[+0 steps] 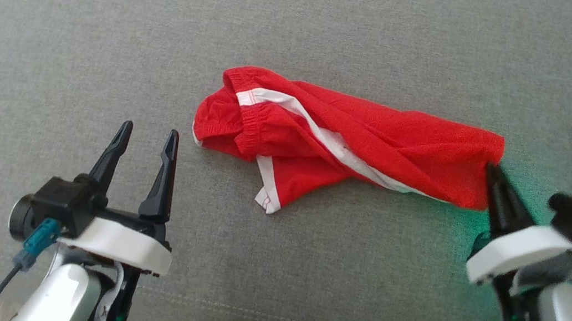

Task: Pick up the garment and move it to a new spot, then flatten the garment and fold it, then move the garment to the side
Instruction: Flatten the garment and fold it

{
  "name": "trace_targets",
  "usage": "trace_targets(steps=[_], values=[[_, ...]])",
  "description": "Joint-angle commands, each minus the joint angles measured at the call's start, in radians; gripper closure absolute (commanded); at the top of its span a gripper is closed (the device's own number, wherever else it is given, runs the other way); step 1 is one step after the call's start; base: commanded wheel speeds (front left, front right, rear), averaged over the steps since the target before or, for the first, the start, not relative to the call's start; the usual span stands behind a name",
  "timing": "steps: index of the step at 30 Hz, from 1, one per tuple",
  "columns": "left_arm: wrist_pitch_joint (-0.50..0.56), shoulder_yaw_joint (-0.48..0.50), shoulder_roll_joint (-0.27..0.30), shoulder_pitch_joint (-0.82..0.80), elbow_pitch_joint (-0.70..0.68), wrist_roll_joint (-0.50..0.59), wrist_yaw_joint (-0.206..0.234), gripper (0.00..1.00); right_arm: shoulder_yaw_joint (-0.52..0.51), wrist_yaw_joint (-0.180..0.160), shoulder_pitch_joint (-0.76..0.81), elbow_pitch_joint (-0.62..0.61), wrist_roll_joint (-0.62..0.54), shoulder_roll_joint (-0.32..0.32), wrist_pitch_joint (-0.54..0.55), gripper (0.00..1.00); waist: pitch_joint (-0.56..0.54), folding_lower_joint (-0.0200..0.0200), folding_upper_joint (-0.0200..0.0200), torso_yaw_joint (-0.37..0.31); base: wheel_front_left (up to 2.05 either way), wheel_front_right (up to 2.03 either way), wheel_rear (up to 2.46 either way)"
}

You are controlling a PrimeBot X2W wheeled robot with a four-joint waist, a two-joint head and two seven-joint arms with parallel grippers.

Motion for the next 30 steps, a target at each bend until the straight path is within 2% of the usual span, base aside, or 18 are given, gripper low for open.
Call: trace_targets(steps=[1, 8, 14, 15, 16, 17, 23, 27, 30], values=[[-0.01, 0.043, 0.01, -0.046, -0.026, 0.011, -0.004, 0.0, 0.022, 0.007, -0.052, -0.052, 0.012, -0.022, -0.019, 1.0, 0.003, 0.0, 0.0, -0.004, 0.0, 0.0, 0.0], [-0.012, 0.043, 0.0, -0.073, -0.026, 0.023, -0.015, 0.0, 0.026, 0.007, -0.177, -0.045, 0.044, -0.068, 0.003, 1.0, 0.022, 0.0, 0.0, -0.007, 0.0, 0.0, 0.0], [-0.013, 0.035, -0.015, -0.1, -0.011, 0.032, -0.03, 0.0, 0.042, 0.007, -0.293, 0.12, 0.093, -0.076, 0.012, 1.0, 0.041, 0.0, 0.0, 0.004, 0.0, 0.0, 0.0], [-0.013, 0.035, -0.018, -0.102, -0.009, 0.033, -0.033, 0.0, 0.057, 0.007, -0.306, 0.145, 0.102, -0.075, 0.009, 0.69, 0.041, 0.0, 0.0, 0.004, 0.0, 0.0, 0.0], [-0.013, 0.036, -0.02, -0.102, -0.006, 0.034, -0.034, 0.0, 0.068, 0.007, -0.315, 0.165, 0.109, -0.074, 0.001, 0.13, 0.04, 0.0, 0.0, 0.004, 0.0, 0.0, 0.0], [-0.013, 0.038, -0.022, -0.102, -0.004, 0.034, -0.036, 0.0, 0.081, 0.007, -0.32, 0.182, 0.116, -0.074, -0.005, 0.0, 0.038, 0.0, 0.0, 0.002, 0.0, 0.0, 0.0], [-0.014, 0.048, -0.022, -0.071, 0.018, 0.036, -0.036, 0.0, 0.116, 0.007, -0.281, 0.189, 0.117, -0.099, -0.091, 0.0, 0.002, 0.0, 0.0, -0.021, 0.0, 0.0, 0.0], [-0.014, 0.063, -0.01, -0.044, 0.024, 0.033, -0.033, 0.0, 0.091, 0.007, -0.208, 0.104, 0.072, -0.109, -0.149, 0.0, -0.027, 0.0, 0.0, -0.044, 0.0, 0.0, 0.0], [-0.014, 0.071, 0.001, -0.028, 0.027, 0.03, -0.03, 0.0, 0.042, 0.007, -0.139, 0.013, 0.034, -0.093, -0.162, 0.0, -0.05, 0.0, 0.0, -0.058, 0.0, 0.0, 0.0]])
